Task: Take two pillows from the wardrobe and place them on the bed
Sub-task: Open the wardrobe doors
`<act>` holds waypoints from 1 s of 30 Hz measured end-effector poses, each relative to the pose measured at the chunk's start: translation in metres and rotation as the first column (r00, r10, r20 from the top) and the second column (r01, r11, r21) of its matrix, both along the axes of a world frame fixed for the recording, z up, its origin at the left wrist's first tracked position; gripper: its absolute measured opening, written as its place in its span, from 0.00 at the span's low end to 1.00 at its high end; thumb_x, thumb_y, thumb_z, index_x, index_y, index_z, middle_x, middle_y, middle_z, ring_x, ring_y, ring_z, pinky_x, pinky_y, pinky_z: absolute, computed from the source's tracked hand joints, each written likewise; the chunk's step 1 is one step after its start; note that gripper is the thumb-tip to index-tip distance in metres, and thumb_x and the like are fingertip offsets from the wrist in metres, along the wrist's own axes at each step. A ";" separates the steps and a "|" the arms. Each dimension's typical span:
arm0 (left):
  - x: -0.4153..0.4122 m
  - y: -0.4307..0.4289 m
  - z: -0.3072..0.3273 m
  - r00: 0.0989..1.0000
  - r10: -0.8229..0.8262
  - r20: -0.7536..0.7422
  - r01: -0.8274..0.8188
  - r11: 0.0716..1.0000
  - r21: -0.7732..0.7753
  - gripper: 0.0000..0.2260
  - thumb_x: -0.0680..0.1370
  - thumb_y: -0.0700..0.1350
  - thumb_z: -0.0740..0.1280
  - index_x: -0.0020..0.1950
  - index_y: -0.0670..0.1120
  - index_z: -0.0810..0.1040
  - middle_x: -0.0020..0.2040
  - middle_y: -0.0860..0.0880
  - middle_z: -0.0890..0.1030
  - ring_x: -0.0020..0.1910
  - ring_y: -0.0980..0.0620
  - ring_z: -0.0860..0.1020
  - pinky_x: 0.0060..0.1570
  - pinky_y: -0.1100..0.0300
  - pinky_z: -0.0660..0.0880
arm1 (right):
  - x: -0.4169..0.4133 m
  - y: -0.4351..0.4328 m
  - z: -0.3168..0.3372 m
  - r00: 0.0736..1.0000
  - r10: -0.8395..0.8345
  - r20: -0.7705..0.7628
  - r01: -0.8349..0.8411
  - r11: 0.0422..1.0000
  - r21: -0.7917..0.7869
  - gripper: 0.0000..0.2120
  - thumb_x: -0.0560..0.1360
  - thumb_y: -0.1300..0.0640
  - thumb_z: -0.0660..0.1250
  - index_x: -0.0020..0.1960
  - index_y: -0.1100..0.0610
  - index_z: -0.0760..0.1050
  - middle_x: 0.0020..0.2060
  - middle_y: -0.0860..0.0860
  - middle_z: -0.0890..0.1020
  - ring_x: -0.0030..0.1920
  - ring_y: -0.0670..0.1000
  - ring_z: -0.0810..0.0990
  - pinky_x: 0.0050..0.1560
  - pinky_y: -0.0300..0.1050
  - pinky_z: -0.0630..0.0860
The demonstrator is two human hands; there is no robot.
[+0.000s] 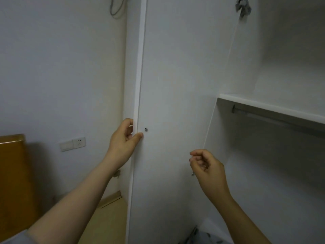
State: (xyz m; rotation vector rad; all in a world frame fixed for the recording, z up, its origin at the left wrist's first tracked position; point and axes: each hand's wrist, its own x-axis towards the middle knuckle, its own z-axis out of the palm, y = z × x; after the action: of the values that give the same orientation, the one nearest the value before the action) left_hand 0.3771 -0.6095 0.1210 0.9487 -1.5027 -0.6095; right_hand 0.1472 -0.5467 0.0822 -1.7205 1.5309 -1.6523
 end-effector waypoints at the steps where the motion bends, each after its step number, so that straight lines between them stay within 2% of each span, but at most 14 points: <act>1: 0.003 -0.005 0.001 1.000 -0.005 -0.006 0.006 1.000 0.008 0.08 0.75 0.35 0.65 0.52 0.43 0.73 0.48 0.51 0.81 0.41 0.61 0.79 0.41 0.74 0.72 | 0.002 -0.001 0.000 1.000 -0.004 -0.007 0.004 1.000 -0.002 0.08 0.74 0.64 0.65 0.46 0.53 0.78 0.32 0.46 0.76 0.31 0.42 0.75 0.39 0.52 0.81; 4: 0.008 -0.013 0.001 1.000 -0.017 -0.005 0.017 1.000 0.012 0.08 0.75 0.35 0.64 0.54 0.42 0.73 0.49 0.51 0.81 0.42 0.67 0.78 0.43 0.75 0.72 | 0.007 -0.005 0.002 1.000 -0.010 -0.021 0.010 1.000 -0.011 0.08 0.74 0.64 0.65 0.46 0.52 0.78 0.33 0.48 0.77 0.32 0.42 0.75 0.38 0.53 0.81; 5: 0.008 -0.013 0.000 1.000 -0.017 -0.004 0.017 1.000 0.008 0.08 0.75 0.35 0.64 0.54 0.43 0.73 0.50 0.51 0.81 0.43 0.66 0.79 0.44 0.74 0.73 | 0.008 -0.005 0.002 1.000 -0.011 -0.023 0.010 1.000 -0.012 0.08 0.74 0.64 0.65 0.46 0.52 0.78 0.34 0.48 0.78 0.32 0.42 0.75 0.38 0.53 0.81; 10: 0.007 -0.014 -0.004 1.000 -0.002 0.008 0.002 1.000 0.011 0.07 0.76 0.39 0.65 0.53 0.47 0.73 0.51 0.49 0.81 0.48 0.47 0.80 0.50 0.56 0.76 | 0.008 -0.008 0.002 1.000 -0.018 -0.019 0.018 1.000 -0.013 0.09 0.74 0.64 0.65 0.46 0.50 0.78 0.35 0.49 0.79 0.33 0.44 0.76 0.38 0.50 0.81; 12: 0.007 -0.013 -0.004 1.000 0.005 0.013 -0.005 1.000 0.007 0.07 0.76 0.39 0.65 0.53 0.48 0.73 0.51 0.49 0.81 0.46 0.48 0.80 0.49 0.59 0.76 | 0.007 -0.007 0.001 1.000 -0.015 -0.016 0.015 1.000 -0.018 0.09 0.73 0.64 0.65 0.46 0.50 0.78 0.35 0.49 0.79 0.33 0.44 0.75 0.38 0.48 0.80; 14: 0.006 -0.010 -0.005 1.000 0.013 0.022 -0.013 1.000 0.003 0.08 0.77 0.40 0.64 0.54 0.49 0.73 0.51 0.52 0.80 0.41 0.59 0.79 0.43 0.70 0.74 | 0.007 -0.006 0.002 1.000 -0.011 -0.019 0.010 1.000 -0.024 0.09 0.74 0.64 0.65 0.46 0.51 0.78 0.35 0.49 0.79 0.33 0.43 0.75 0.37 0.43 0.79; 16: 0.005 -0.007 -0.005 0.998 0.029 0.048 -0.029 1.000 0.006 0.10 0.77 0.42 0.63 0.57 0.51 0.72 0.52 0.56 0.79 0.41 0.64 0.77 0.41 0.73 0.72 | 0.006 -0.005 0.003 1.000 -0.004 -0.023 0.004 1.000 -0.027 0.08 0.74 0.64 0.65 0.46 0.51 0.78 0.35 0.48 0.79 0.33 0.43 0.75 0.36 0.39 0.76; 20: 0.001 0.010 -0.012 0.985 0.149 0.091 -0.148 0.989 -0.011 0.21 0.76 0.45 0.66 0.68 0.50 0.65 0.61 0.55 0.72 0.55 0.57 0.74 0.53 0.64 0.71 | -0.002 -0.001 0.005 1.000 0.010 -0.014 -0.010 1.000 -0.028 0.07 0.74 0.63 0.65 0.47 0.52 0.78 0.33 0.46 0.77 0.33 0.42 0.74 0.34 0.33 0.73; 22: -0.003 0.023 -0.018 0.959 0.244 0.145 -0.236 0.969 -0.068 0.25 0.74 0.47 0.68 0.68 0.49 0.64 0.62 0.53 0.67 0.59 0.56 0.70 0.58 0.59 0.69 | -0.011 0.003 0.003 1.000 0.008 -0.007 -0.008 1.000 -0.027 0.07 0.74 0.63 0.65 0.47 0.53 0.78 0.33 0.47 0.77 0.32 0.42 0.75 0.35 0.33 0.73; 24: -0.010 0.035 -0.022 0.930 0.287 0.229 -0.254 0.953 -0.164 0.24 0.73 0.46 0.70 0.66 0.47 0.67 0.60 0.51 0.67 0.59 0.53 0.70 0.60 0.57 0.70 | -0.022 0.007 -0.002 1.000 0.001 0.002 -0.001 1.000 -0.024 0.07 0.74 0.64 0.65 0.47 0.53 0.78 0.34 0.48 0.78 0.32 0.42 0.74 0.34 0.33 0.73; 27: -0.034 0.049 -0.027 0.931 0.199 0.307 -0.151 0.973 -0.175 0.20 0.73 0.45 0.69 0.62 0.47 0.69 0.58 0.51 0.70 0.56 0.54 0.72 0.57 0.59 0.72 | -0.041 0.014 -0.010 1.000 -0.012 0.015 0.012 1.000 -0.014 0.07 0.74 0.65 0.65 0.47 0.55 0.78 0.34 0.51 0.79 0.30 0.41 0.74 0.32 0.31 0.71; 30: -0.068 0.062 -0.034 0.949 0.089 0.304 -0.055 0.991 -0.121 0.18 0.73 0.44 0.69 0.61 0.49 0.70 0.56 0.52 0.71 0.54 0.57 0.73 0.53 0.67 0.71 | -0.063 0.026 -0.017 0.999 -0.027 0.040 0.027 1.000 -0.006 0.06 0.74 0.65 0.65 0.47 0.56 0.78 0.32 0.46 0.77 0.30 0.40 0.74 0.31 0.28 0.69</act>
State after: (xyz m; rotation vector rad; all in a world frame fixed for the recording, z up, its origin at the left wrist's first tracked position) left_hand 0.3092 -0.5471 0.0868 1.0421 -1.7507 -0.3299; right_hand 0.0842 -0.5207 0.0656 -1.6670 1.5385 -1.6967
